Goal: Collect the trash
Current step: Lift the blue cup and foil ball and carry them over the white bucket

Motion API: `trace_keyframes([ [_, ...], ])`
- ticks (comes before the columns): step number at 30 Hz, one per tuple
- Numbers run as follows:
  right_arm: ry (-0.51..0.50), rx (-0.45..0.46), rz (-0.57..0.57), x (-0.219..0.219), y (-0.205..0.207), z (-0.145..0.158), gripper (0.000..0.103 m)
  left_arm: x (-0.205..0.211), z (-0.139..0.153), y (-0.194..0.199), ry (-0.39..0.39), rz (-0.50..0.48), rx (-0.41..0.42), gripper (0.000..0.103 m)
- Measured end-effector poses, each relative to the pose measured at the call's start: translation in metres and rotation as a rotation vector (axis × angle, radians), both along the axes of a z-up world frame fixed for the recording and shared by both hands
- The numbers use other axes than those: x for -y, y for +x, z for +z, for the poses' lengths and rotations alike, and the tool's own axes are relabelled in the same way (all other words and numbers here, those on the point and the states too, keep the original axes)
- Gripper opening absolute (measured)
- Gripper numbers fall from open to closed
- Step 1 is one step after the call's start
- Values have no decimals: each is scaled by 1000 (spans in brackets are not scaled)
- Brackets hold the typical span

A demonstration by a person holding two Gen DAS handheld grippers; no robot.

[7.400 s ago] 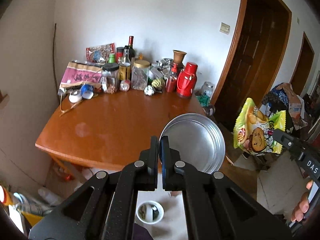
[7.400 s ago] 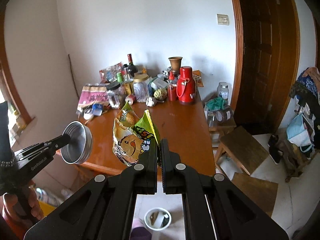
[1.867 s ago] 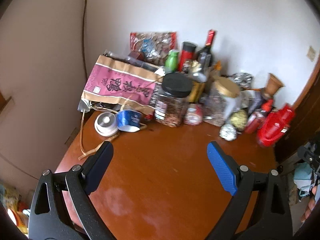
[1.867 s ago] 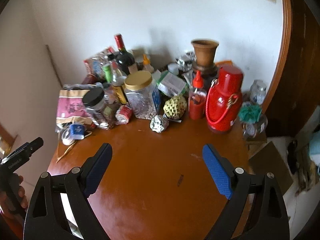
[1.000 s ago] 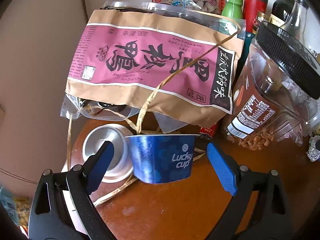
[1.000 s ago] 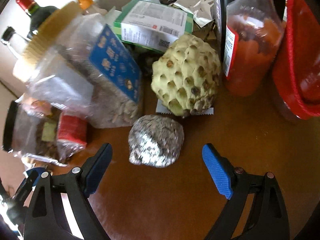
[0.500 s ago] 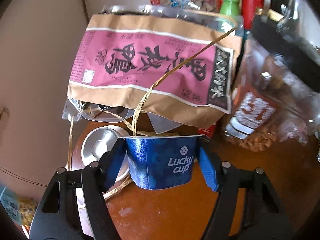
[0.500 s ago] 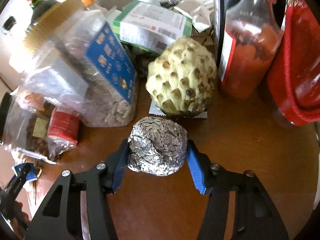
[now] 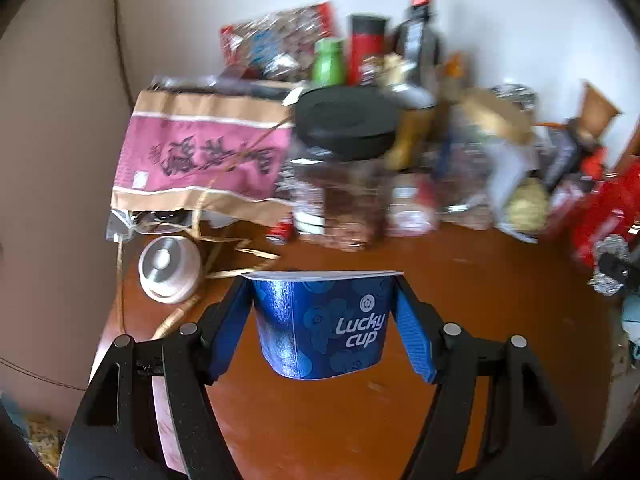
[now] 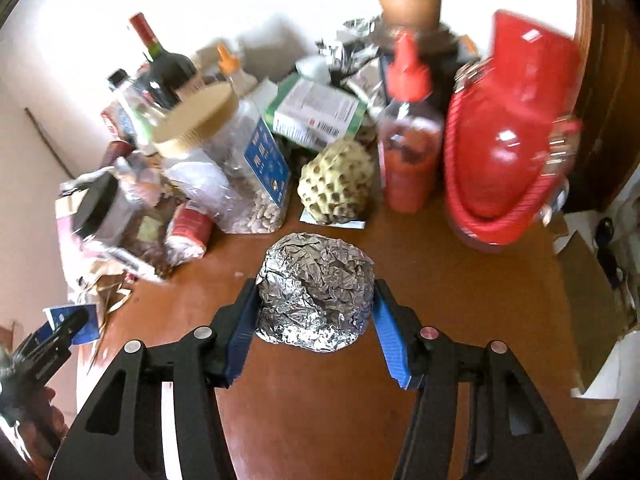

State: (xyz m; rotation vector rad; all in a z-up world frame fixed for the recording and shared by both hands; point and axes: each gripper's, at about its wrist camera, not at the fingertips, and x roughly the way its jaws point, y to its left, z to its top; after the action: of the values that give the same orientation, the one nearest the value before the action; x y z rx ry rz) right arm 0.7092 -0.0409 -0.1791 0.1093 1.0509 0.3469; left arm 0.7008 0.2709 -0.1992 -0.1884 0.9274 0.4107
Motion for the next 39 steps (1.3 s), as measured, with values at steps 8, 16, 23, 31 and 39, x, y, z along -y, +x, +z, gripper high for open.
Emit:
trace_keyframes([
  [8, 4, 113, 72, 48, -40, 45, 52, 99, 62, -38, -1, -73, 143, 69],
  [16, 31, 225, 146, 93, -95, 87, 52, 184, 113, -107, -18, -101, 265, 69],
  [23, 64, 277, 175, 113, -136, 115, 52, 219, 152, -165, -19, -131, 342, 69],
  [31, 76, 342, 158, 117, -193, 140, 52, 230, 177, -222, -23, -193, 412, 69],
  [39, 67, 375, 77, 114, -271, 145, 52, 225, 181, -297, -37, -283, 450, 68],
])
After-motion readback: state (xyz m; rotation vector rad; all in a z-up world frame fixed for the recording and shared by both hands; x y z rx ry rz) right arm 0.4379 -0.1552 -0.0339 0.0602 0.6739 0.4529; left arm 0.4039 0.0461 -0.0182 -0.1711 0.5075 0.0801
